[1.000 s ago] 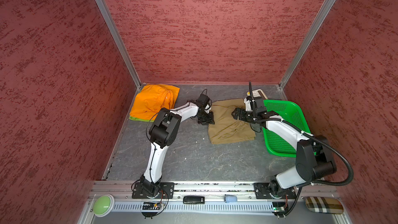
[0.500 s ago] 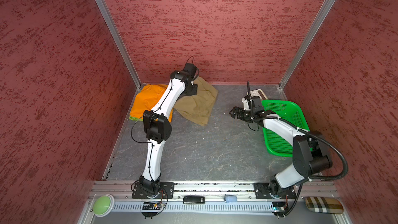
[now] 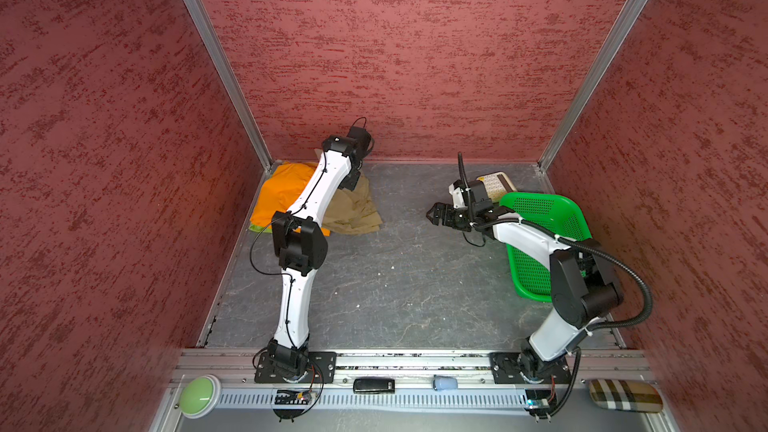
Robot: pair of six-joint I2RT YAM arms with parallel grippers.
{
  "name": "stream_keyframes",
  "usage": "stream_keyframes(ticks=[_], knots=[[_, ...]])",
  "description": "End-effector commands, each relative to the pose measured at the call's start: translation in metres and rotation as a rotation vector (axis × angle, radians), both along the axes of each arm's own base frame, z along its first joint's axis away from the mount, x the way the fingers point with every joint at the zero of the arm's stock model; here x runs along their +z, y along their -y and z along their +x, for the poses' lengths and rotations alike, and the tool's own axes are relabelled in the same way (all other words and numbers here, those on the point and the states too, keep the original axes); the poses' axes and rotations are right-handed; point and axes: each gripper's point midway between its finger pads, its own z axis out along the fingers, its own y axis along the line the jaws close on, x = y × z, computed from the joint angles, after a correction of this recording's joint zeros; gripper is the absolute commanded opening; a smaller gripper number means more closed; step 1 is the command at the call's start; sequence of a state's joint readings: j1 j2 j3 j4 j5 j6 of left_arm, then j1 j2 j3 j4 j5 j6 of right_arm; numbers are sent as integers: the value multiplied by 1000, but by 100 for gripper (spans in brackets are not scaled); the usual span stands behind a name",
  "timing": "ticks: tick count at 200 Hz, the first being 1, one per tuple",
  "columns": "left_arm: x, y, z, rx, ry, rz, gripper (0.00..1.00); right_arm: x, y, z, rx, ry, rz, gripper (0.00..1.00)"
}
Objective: Fold and stack the shorts
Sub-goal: 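Carry the khaki shorts onto the orange stack with the left gripper while the right withdraws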
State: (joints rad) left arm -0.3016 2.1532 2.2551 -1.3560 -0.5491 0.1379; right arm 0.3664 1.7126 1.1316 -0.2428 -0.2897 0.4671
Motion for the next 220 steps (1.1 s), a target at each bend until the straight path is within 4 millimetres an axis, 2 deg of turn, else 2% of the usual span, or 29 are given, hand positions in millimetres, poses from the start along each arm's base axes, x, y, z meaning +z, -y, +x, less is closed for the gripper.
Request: stream_keyframes(ticks=[1,46,83,118,139,167,220], knots=[[54,-13,20,-88,180,98,0,16,-14,11,25,44,48,99],[80,-38,24,-83,229,71,0,12,-18,13,31,36,46,99],[77,-59,17,-49,223,61,0,9,-23,19,41,26,47,99],[87,-79,16,-28,264,12,0,6,-28,25,51,14,47,99],[85,-93,17,-34,262,-20,0,6,-31,29,55,10,44,99],[65,-123,25,-39,278,-60,0,5,-37,34,69,-4,44,99],[2,-191,34,40,241,-105,0,-2,-39,34,87,-26,19,99]])
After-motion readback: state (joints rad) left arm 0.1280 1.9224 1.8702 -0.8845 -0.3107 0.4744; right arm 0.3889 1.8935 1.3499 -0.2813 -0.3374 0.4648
